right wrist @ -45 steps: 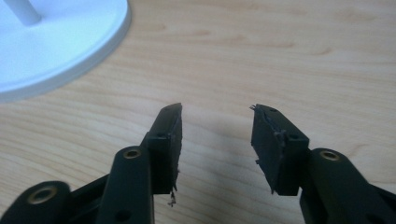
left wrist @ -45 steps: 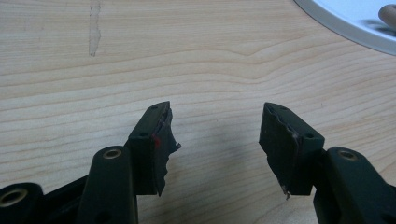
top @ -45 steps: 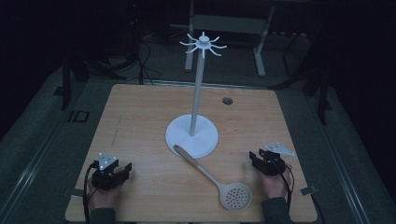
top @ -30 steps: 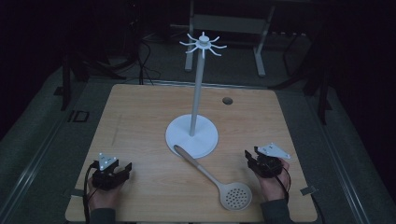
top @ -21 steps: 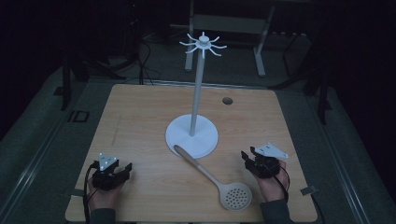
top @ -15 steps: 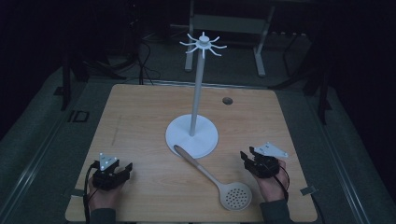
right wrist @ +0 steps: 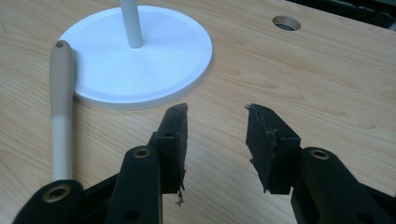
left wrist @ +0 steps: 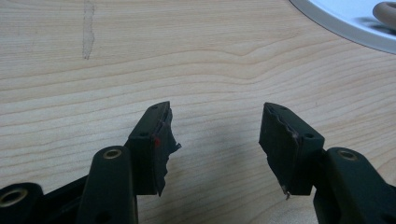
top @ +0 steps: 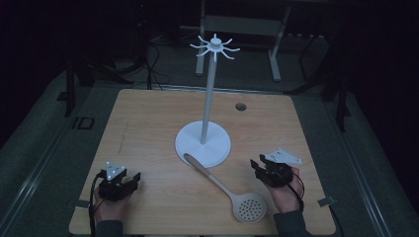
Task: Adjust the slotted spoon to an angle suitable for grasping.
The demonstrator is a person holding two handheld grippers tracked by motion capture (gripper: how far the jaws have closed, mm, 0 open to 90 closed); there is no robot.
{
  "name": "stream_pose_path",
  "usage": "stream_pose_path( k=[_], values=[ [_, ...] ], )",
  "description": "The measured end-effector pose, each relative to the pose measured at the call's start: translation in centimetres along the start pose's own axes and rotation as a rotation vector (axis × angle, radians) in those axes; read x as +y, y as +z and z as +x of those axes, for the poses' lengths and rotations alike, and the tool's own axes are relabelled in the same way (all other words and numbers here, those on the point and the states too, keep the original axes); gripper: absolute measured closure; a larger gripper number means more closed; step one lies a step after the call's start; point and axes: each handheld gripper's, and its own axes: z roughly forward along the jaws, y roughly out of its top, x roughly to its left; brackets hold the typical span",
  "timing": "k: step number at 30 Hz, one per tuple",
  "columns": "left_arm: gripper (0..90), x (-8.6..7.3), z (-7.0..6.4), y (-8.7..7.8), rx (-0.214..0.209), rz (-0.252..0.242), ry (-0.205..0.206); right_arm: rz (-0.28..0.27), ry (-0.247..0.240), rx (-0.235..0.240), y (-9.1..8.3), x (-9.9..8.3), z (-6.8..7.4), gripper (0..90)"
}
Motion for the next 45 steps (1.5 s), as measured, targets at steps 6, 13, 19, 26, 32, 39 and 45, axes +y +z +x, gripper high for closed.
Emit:
stream_pose_path(
  k=[6, 13, 19, 26, 32, 39, 45],
  values=[
    [44.2, 0.0, 0.0, 0.0, 0.000, 0.002, 0.006, 0.017, 0.002, 0.010, -0.1, 0.4, 0.3, 55.8],
    [44.2, 0.0, 0.0, -0.1, 0.001, -0.003, 0.002, 0.024, -0.020, 0.023, -0.1, 1.1, 0.9, 54.7],
    [44.2, 0.0, 0.0, -0.1, 0.000, -0.004, 0.001, 0.021, -0.021, 0.046, -0.1, 1.6, 1.3, 52.6],
    [44.3, 0.0, 0.0, -0.1, 0.000, -0.002, 0.001, 0.014, -0.035, 0.057, -0.4, 2.4, 1.6, 51.8],
    [44.2, 0.0, 0.0, -0.1, 0.000, -0.004, 0.000, 0.017, -0.046, 0.066, -0.4, 3.0, 2.0, 51.6],
    [44.3, 0.0, 0.0, -0.1, 0.000, -0.003, 0.001, 0.017, -0.050, 0.099, -0.2, 4.1, 2.6, 51.3],
    [44.2, 0.0, 0.0, -0.1, -0.001, -0.002, 0.003, 0.026, -0.068, 0.122, 0.2, 4.9, 3.2, 51.8]
  ],
)
